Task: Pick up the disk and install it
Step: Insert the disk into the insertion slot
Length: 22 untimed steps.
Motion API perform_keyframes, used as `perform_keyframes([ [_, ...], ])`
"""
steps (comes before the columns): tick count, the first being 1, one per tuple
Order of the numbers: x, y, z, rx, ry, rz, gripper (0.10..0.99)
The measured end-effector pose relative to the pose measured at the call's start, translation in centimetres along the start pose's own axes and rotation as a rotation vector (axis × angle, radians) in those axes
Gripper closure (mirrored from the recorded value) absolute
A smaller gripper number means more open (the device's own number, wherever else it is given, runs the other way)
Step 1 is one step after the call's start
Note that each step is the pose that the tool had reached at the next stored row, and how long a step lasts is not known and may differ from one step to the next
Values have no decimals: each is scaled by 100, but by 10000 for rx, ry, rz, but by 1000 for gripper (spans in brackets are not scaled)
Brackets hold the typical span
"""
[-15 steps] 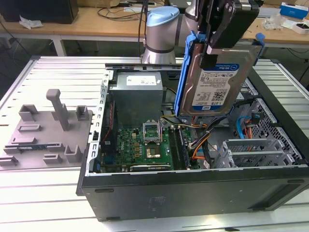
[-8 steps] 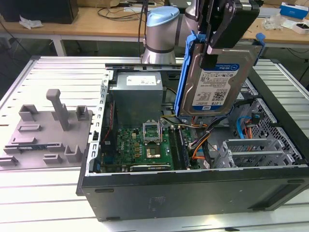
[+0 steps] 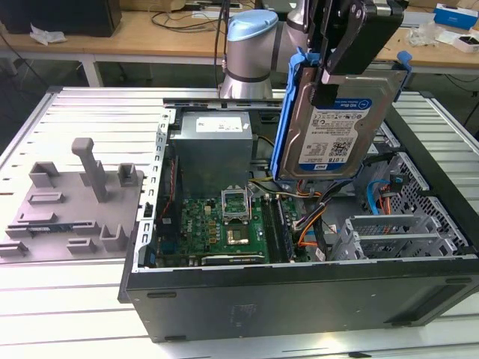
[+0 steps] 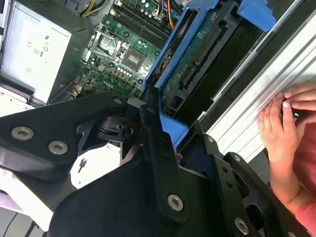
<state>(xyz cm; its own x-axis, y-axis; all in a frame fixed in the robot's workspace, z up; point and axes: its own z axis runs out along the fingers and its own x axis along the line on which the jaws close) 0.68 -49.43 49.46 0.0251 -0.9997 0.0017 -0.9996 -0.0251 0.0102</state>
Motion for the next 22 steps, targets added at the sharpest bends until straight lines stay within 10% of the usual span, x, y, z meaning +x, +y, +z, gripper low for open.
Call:
perform_keyframes([
  [22,104,-1,16,13,-139,240,722],
])
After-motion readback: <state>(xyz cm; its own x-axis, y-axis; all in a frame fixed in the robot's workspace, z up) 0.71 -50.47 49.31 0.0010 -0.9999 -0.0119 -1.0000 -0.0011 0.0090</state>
